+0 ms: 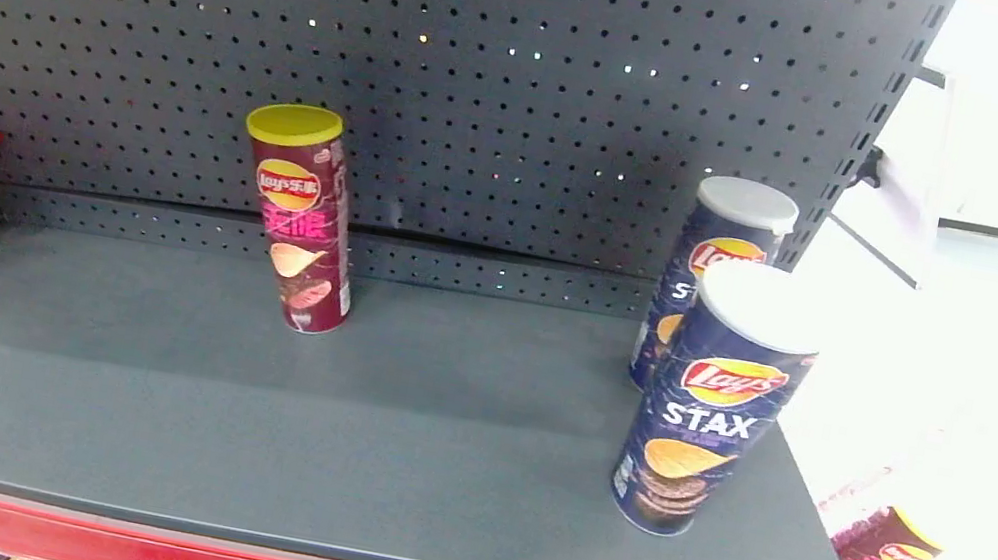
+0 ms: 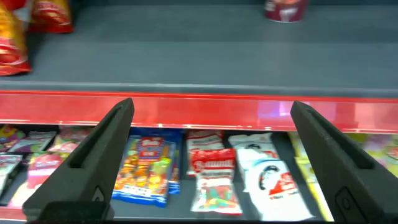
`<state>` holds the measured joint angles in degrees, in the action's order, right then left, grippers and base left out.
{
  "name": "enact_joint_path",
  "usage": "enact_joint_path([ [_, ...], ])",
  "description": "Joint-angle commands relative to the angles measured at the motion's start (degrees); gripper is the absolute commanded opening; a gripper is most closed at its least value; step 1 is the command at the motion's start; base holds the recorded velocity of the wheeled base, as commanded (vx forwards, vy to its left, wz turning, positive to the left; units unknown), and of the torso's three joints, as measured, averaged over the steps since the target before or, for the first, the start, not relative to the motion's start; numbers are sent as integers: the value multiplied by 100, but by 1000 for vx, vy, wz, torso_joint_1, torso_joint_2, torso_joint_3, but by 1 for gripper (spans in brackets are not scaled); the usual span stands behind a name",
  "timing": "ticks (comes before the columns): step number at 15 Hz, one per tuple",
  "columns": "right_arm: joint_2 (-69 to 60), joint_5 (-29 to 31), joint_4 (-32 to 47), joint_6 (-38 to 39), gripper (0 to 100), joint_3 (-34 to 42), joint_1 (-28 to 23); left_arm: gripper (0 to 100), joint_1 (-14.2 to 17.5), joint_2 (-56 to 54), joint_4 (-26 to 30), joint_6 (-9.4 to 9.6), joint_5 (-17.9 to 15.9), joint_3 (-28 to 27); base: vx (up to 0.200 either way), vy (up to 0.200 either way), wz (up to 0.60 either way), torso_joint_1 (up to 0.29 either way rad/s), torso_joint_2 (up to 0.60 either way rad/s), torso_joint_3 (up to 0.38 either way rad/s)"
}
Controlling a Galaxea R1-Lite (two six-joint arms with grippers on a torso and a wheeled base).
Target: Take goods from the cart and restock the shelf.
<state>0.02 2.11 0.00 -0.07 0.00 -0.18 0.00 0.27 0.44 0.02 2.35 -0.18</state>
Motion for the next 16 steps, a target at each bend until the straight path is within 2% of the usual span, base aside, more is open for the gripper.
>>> enact_joint_path([
  [1,-2,0,0,-1,100,0,1,100,0,8,0,-2,11,1,0,-200,0,2,2,2],
  [16,-2,0,0,-10,100,0,1,100,0,8,0,-2,11,1,0,-200,0,4,1,1],
])
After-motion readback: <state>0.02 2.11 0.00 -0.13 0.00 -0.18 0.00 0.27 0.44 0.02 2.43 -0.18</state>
